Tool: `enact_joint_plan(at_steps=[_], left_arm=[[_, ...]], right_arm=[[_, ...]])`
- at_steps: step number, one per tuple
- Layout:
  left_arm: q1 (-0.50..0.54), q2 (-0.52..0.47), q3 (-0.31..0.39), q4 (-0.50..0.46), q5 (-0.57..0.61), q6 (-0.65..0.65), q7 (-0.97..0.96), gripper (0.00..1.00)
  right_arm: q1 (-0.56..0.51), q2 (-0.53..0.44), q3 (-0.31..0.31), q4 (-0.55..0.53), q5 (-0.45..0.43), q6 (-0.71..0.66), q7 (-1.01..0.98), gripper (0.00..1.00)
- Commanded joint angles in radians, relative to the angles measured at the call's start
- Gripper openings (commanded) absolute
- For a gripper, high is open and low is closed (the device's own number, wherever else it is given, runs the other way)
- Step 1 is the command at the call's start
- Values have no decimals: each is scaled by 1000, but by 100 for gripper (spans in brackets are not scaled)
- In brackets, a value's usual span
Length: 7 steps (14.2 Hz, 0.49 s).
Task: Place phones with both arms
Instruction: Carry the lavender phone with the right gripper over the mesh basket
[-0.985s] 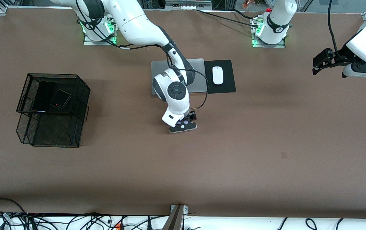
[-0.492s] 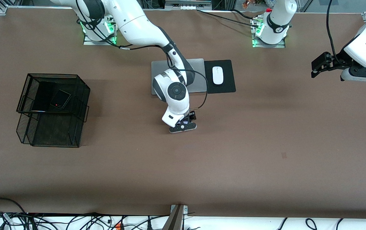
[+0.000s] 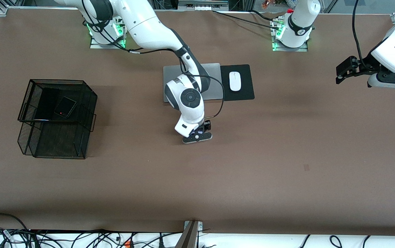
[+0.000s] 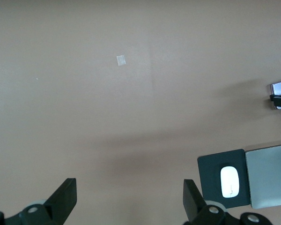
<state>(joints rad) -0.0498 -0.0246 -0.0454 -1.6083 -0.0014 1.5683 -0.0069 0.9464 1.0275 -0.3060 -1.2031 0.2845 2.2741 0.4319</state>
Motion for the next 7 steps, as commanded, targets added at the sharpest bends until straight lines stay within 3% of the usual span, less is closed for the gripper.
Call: enact_joint_plan(at_steps=[1, 3, 7], left_arm=[[4, 0, -2, 2, -9, 1, 8, 100], [2, 3, -2, 2, -6, 1, 7, 100], [2, 5, -4, 2, -5, -1, 5, 100]], right_arm=[[-1, -17, -2, -13, -18, 15, 1, 13], [-15, -68, -46, -13, -19, -11, -9, 14], [-46, -214, -174, -13, -15, -216, -80, 15]])
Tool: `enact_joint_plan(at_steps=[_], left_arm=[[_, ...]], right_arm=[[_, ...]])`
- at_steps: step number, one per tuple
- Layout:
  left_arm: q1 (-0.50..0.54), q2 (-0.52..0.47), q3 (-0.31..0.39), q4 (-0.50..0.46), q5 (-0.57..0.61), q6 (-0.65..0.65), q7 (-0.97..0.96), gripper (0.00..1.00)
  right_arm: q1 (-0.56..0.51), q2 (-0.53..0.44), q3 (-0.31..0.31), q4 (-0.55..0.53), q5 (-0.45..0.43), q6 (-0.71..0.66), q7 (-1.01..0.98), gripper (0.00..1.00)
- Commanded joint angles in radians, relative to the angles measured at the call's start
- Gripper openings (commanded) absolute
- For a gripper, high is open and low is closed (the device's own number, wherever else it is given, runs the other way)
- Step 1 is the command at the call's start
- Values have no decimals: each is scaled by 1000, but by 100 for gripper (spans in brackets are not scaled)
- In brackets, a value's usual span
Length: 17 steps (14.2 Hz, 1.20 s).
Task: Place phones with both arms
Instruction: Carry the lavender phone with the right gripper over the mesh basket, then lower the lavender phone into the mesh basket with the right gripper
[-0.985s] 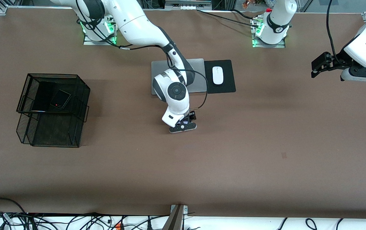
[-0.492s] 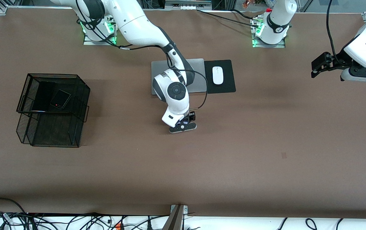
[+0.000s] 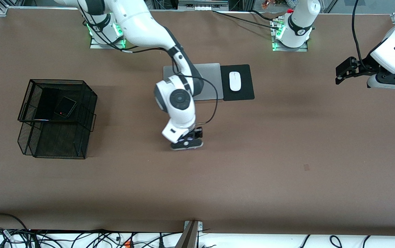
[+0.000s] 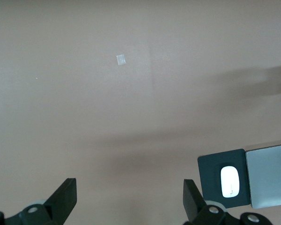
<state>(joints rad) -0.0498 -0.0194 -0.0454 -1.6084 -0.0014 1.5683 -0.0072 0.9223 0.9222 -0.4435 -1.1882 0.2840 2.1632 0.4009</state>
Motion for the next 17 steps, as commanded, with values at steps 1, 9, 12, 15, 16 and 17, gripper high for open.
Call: enact_joint_plan(at_steps=[1, 9, 12, 15, 16, 17], left_arm=[[2, -1, -2, 2, -5, 1, 4, 100], [2, -1, -4, 4, -5, -13, 6, 100], [2, -2, -4, 4, -5, -14, 9, 100], [2, -2, -4, 4, -3, -13, 19, 100], [4, -2, -4, 5, -3, -11, 22, 100], [4, -2, -4, 5, -3, -10, 23, 100]], right_arm=[[-32, -140, -73, -28, -13, -173, -81, 15], [-222, -197, -348, -40, -8, -494, -456, 15], [-350, -195, -348, -77, 49, -458, -594, 15], [-395, -195, -346, -157, 81, -370, -704, 15], [-395, -197, -346, -195, 83, -326, -727, 15], [-399, -197, -348, -238, 105, -268, -766, 15]])
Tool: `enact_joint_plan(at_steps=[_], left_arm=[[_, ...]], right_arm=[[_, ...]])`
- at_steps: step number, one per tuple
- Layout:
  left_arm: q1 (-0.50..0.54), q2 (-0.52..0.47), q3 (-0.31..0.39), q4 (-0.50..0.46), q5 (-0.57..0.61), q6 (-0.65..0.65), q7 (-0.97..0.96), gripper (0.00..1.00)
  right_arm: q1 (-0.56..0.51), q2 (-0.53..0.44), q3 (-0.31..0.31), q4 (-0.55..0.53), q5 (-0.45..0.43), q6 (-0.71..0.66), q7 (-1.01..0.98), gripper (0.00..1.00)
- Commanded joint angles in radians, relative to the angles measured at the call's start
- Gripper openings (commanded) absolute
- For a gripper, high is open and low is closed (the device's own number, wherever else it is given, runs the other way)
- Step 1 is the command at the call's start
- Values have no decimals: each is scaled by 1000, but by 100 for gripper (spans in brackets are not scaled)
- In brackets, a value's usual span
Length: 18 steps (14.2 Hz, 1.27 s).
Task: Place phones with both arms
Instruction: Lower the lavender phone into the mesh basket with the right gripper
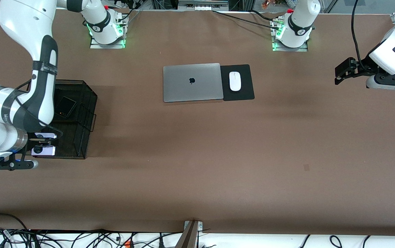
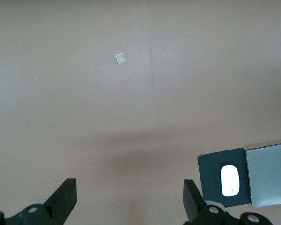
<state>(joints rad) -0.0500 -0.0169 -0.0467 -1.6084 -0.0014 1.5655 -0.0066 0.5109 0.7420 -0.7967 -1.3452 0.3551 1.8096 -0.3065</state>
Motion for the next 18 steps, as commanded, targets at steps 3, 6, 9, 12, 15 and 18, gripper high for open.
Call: enact_joint_plan(at_steps=[3, 6, 9, 12, 15, 18], left_arm=[[4, -6, -2, 5, -3, -4, 22, 100], [4, -6, -2, 5, -3, -4, 20, 100], [6, -5, -2, 12, -3, -4, 20, 100], [6, -5, -1, 13, -3, -4, 20, 100], [12, -5, -1, 13, -3, -4, 24, 100], [12, -3, 1, 13, -3, -4, 24, 100]], right_arm=[[9, -24, 5, -199, 128, 177, -128, 15], [-3, -24, 5, -256, 157, 178, -166, 15], [-14, -24, 5, -293, 157, 180, -189, 15], [-35, -13, 7, -302, 157, 182, -197, 15], [-37, -12, 8, -308, 159, 182, -195, 31], [-37, -12, 10, -308, 160, 182, -195, 67]])
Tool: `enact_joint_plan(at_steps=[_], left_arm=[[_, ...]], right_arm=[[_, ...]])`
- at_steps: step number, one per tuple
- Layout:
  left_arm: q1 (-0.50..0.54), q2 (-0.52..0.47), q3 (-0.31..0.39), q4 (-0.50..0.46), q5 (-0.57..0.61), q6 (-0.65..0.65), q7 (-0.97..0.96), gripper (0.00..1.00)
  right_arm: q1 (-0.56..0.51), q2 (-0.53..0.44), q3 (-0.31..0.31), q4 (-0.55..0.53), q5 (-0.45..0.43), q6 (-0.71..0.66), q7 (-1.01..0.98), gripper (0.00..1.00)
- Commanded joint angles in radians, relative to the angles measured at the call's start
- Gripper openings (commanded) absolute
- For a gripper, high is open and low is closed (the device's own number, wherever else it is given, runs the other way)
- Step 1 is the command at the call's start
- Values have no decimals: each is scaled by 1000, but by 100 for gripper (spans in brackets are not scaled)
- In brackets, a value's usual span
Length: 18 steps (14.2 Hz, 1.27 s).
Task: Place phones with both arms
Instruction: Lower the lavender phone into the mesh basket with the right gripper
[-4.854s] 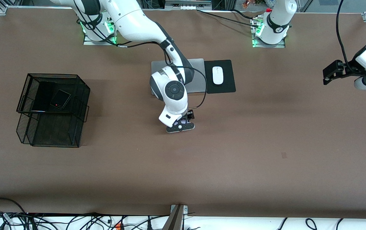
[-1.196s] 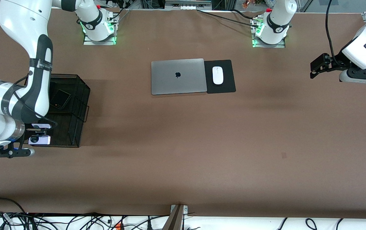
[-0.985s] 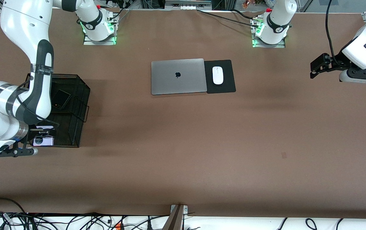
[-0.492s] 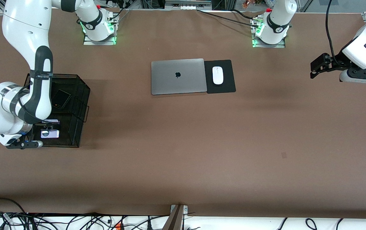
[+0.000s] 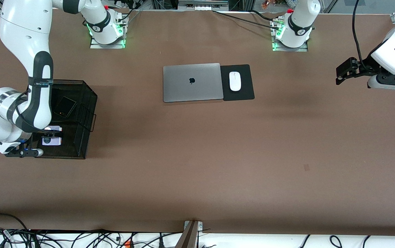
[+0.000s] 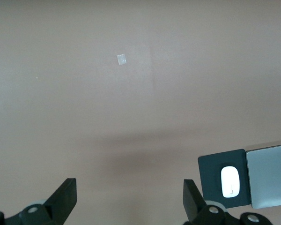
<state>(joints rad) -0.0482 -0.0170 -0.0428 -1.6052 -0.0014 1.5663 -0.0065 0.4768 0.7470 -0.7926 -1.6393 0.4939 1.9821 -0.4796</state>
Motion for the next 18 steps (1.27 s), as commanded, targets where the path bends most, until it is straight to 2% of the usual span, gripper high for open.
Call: enact_joint_plan(at_steps=[1, 2, 4, 8, 13, 15, 18], left_arm=[[10, -3, -3, 8, -3, -5, 23, 100], [10, -3, -3, 10, -3, -5, 23, 100], [10, -3, -3, 8, -3, -5, 23, 100], [14, -1, -3, 10, -3, -3, 25, 100], [14, -3, -2, 10, -3, -3, 25, 100], [14, -1, -2, 10, -3, -2, 25, 100], [14, -1, -2, 10, -3, -2, 25, 100]], right_arm=[[-3, -17, 6, -14, 22, 9, -21, 70], [-3, -15, 6, -14, 29, 11, -20, 71], [-4, -6, 6, -11, 54, 26, -20, 99], [-3, -8, 6, 6, 54, 31, -10, 100], [-3, -15, 4, 105, 54, 14, -10, 100], [-4, -20, -10, 159, 55, -53, -10, 100], [-10, -20, -43, 300, 58, -263, 56, 100]])
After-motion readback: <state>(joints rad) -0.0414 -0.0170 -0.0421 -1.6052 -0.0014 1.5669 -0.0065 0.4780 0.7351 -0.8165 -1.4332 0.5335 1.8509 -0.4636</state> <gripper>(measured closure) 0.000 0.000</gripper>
